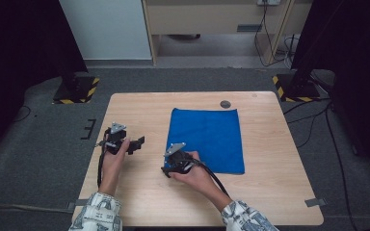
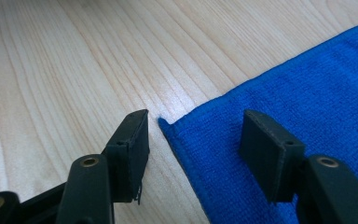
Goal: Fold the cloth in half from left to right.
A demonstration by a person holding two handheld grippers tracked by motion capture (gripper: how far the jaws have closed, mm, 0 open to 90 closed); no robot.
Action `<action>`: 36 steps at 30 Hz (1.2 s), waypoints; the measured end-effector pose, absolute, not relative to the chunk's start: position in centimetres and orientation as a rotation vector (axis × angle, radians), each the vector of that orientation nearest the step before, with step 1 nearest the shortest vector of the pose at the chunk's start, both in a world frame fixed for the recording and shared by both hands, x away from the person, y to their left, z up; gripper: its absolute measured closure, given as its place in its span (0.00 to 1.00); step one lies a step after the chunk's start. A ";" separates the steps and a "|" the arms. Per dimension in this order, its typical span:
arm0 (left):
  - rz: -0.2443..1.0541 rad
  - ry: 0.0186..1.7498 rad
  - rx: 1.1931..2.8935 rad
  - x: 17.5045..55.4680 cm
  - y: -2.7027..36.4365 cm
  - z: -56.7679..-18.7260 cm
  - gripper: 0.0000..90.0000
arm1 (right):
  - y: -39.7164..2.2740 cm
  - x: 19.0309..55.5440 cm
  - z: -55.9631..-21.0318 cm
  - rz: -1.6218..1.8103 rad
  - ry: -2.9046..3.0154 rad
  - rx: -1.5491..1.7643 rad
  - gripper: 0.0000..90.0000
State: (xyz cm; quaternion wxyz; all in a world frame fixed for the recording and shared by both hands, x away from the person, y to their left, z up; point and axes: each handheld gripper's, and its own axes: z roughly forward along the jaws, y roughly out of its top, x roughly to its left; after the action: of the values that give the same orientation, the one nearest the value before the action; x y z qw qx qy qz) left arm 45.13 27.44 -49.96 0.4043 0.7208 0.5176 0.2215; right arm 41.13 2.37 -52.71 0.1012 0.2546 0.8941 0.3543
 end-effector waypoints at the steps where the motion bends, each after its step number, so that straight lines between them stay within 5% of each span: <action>1: 0.560 1.307 1.820 45.1 27.5 -49.9 0.11 | 2.4 41.1 -52.7 1.047 2.638 0.752 0.47; 8: 0.563 1.303 1.816 45.0 27.4 -49.8 0.11 | 2.2 41.2 -52.6 1.042 2.628 0.752 0.65; 9: 0.569 1.304 1.807 45.0 27.4 -49.7 0.12 | 2.0 41.4 -52.5 1.026 2.626 0.758 0.75; 14: 0.562 1.299 1.792 44.9 27.5 -49.6 0.12 | 1.7 41.7 -52.5 1.021 2.600 0.805 0.93; 36: 0.513 1.207 1.840 45.3 25.6 -48.7 0.20 | 1.9 37.9 -51.7 1.159 2.630 0.745 0.95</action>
State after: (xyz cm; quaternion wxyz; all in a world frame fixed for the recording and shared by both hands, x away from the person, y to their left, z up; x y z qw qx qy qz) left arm 45.30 25.60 -48.71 0.4267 0.7365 0.4830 0.2054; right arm 37.86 1.86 -51.74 0.0863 0.2499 0.8824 0.3891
